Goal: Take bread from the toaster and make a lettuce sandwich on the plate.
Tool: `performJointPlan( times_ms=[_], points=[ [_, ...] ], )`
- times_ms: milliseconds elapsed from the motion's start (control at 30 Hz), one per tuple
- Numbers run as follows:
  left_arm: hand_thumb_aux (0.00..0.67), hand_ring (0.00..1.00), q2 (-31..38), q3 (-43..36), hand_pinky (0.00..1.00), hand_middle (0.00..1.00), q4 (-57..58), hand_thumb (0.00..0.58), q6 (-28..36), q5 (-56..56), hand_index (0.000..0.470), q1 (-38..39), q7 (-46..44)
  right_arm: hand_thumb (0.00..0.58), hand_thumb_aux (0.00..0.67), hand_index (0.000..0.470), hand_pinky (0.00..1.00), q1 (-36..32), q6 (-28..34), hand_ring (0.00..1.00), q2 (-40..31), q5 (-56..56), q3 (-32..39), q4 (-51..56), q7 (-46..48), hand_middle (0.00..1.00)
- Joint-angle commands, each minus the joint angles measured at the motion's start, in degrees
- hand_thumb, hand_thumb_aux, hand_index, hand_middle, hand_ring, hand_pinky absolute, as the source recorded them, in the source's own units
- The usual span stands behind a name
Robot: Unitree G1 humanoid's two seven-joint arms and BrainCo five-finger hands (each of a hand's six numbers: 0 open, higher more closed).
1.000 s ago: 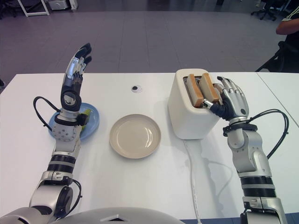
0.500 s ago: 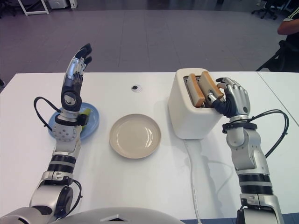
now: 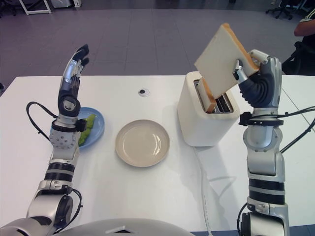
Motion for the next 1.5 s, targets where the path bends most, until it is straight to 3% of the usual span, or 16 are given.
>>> performJointPlan(
  times_ms=[33,233,400,533,667,900,933,967,1000,1033,1067,1100,1367,1400,1467,1500],
  points=[
    [0.0,0.0,2.2,1.8,0.0,0.0,0.9,0.0,-0.4,0.8,0.0,-1.1,1.0,0.58,0.67,0.47,1.0,-0.8,-0.4,1.0,2.8,4.6,2.9,-6.6,4.7,1.0],
    [0.0,0.0,8.6,4.9,0.0,0.0,2.9,0.0,-0.3,9.7,0.0,-1.3,5.7,0.58,0.67,0.47,1.0,1.9,3.0,1.0,6.5,9.9,15.0,-10.5,16.9,1.0],
    [0.0,0.0,20.3,3.7,0.0,0.0,4.7,0.0,10.1,33.1,0.0,0.0,18.1,0.58,0.67,0.47,1.0,4.6,4.0,1.0,7.8,4.4,25.1,-4.1,22.8,1.0],
    [0.0,0.0,28.5,-0.9,0.0,0.0,7.8,0.0,20.0,44.3,0.0,2.1,21.0,0.58,0.67,0.47,1.0,4.9,3.9,1.0,9.1,0.6,30.1,3.7,24.8,1.0],
    [0.0,0.0,32.0,-6.8,0.0,0.0,11.3,0.0,25.7,48.6,0.0,3.2,19.7,0.58,0.67,0.47,1.0,3.7,3.1,1.0,10.1,-2.3,32.4,12.4,24.6,1.0],
    [0.0,0.0,33.1,-14.1,0.0,0.0,12.4,0.0,26.8,46.4,0.0,4.4,13.7,0.58,0.657,0.461,1.0,1.2,0.5,1.0,11.0,-7.3,33.7,21.9,20.6,1.0],
    [0.0,0.0,33.0,-15.0,0.0,0.0,12.8,0.0,26.8,46.2,0.0,4.4,12.9,0.484,0.397,0.278,0.93,1.1,0.3,0.93,11.1,-7.7,33.7,22.2,20.2,0.93],
    [0.0,0.0,32.9,-15.8,0.0,0.0,13.2,0.0,26.9,46.0,0.0,4.4,12.3,0.368,0.265,0.186,0.85,0.9,0.2,0.85,11.1,-8.0,33.7,22.4,19.8,0.85],
    [0.0,0.0,33.0,-16.5,0.0,0.0,13.6,0.0,27.0,45.9,0.0,4.5,11.7,0.018,0.011,0.007,0.71,0.8,0.2,0.71,11.2,-8.2,33.6,22.5,19.5,0.71],
    [0.0,0.0,33.1,-17.2,0.0,0.0,13.9,0.0,27.1,45.6,0.0,4.7,10.9,0.0,0.0,0.0,0.36,0.6,0.2,0.36,11.3,-8.4,33.4,22.6,19.3,0.36],
    [0.0,0.0,33.3,-17.7,0.0,0.0,14.1,0.0,27.1,45.4,0.0,4.8,10.4,0.0,0.0,0.0,0.15,0.4,0.2,0.15,11.3,-8.5,33.3,22.7,19.2,0.15],
    [0.0,0.0,33.3,-18.4,0.0,0.0,14.5,0.0,27.0,45.1,0.0,4.8,9.7,0.0,0.0,0.0,0.0,0.3,0.3,0.0,11.3,-8.6,33.0,22.6,19.0,0.0],
    [0.0,0.0,32.7,-23.1,0.0,0.0,17.7,0.0,26.5,43.8,0.0,4.5,6.1,0.0,0.0,0.0,0.0,0.7,-0.1,0.0,11.7,-7.0,31.2,18.9,19.4,0.0],
    [0.113,0.0,32.8,-23.3,0.0,0.0,18.0,0.179,26.5,43.6,0.079,4.4,6.3,0.0,0.0,0.0,0.0,0.9,-0.2,0.0,11.8,-6.8,31.1,18.7,19.6,0.0],
    [0.368,0.0,32.8,-23.8,0.0,0.0,18.5,0.462,26.3,43.3,0.258,4.0,6.8,0.0,0.0,0.0,0.0,1.0,-0.2,0.0,11.8,-6.7,30.9,18.6,19.7,0.0],
    [0.444,0.0,32.8,-24.0,0.0,0.0,18.8,0.514,26.0,43.1,0.311,3.7,7.1,0.0,0.0,0.0,0.0,0.9,-0.2,0.0,11.8,-6.7,30.8,18.6,19.8,0.0]
  ],
)
